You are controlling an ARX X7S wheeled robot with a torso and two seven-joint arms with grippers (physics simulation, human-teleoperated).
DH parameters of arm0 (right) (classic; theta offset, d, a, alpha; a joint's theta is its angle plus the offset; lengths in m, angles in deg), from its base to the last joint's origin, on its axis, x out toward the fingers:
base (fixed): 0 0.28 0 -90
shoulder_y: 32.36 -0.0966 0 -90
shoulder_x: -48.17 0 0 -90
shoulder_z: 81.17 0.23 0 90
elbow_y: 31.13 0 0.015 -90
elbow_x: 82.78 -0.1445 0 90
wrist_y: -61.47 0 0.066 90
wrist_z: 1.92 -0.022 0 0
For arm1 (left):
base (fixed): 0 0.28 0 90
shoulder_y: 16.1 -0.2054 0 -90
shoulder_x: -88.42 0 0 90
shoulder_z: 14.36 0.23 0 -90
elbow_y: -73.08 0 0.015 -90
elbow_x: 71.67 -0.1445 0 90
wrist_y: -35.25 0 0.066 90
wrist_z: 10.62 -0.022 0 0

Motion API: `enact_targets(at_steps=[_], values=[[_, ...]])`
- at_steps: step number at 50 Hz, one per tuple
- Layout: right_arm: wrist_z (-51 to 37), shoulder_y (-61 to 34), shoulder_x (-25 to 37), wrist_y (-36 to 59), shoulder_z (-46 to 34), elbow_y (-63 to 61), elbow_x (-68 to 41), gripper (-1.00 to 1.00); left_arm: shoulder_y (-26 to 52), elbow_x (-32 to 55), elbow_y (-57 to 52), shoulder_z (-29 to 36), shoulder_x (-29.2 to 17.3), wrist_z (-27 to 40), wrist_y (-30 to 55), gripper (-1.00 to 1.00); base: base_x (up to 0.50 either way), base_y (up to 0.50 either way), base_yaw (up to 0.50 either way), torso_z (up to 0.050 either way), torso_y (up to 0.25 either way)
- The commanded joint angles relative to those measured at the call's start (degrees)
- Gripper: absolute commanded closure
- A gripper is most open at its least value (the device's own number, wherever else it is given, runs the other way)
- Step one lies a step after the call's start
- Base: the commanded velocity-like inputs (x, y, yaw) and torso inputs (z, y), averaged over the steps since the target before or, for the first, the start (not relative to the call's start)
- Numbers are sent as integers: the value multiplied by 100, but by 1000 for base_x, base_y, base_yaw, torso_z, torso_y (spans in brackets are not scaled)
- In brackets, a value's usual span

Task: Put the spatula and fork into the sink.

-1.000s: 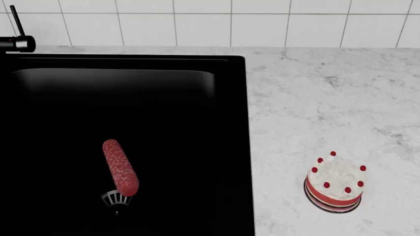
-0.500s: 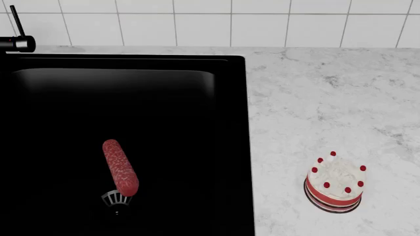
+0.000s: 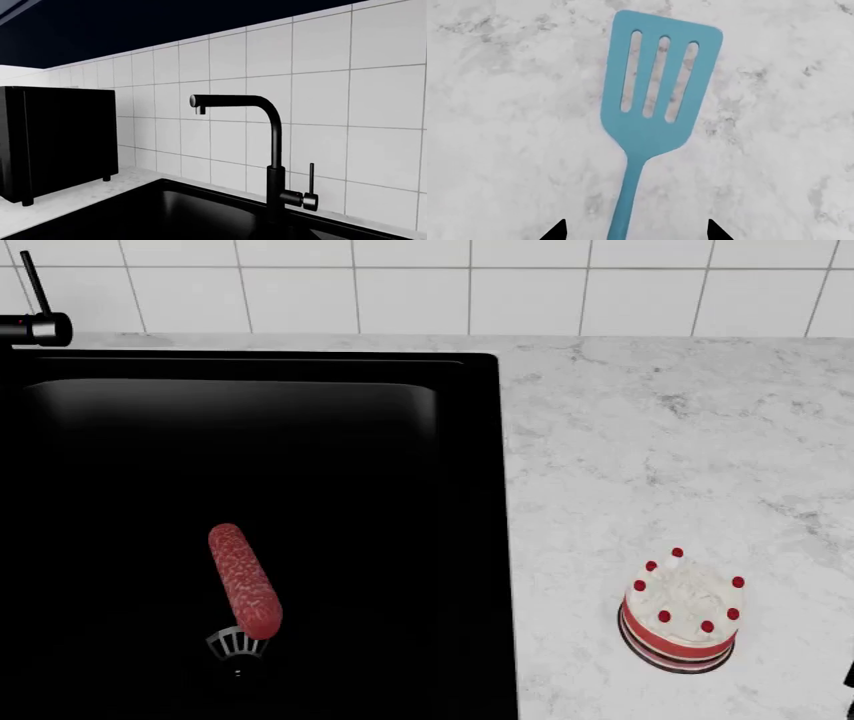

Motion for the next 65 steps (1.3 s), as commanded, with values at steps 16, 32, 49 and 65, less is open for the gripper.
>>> enact_targets(at_steps=[16, 32, 49, 65], values=[[518, 186, -420, 133, -171, 594, 456, -100, -145, -11, 12, -60, -9, -8, -101, -100, 0, 0, 0, 0, 0], [1018, 396, -688, 99, -299, 1154, 715, -100, -180, -13, 17, -67, -20, 14, -108, -100, 1, 0, 1, 0, 0], [1219, 771, -786, -135, -409, 1187, 695, -100, -128, 112, -68, -106, -36, 119, 32, -100, 3, -2, 1, -1, 0], [1480, 1190, -930, -348, -554, 1316, 703, -100, -176, -5, 64, -46, -39, 22, -127, -100, 4, -3, 2, -3, 0]])
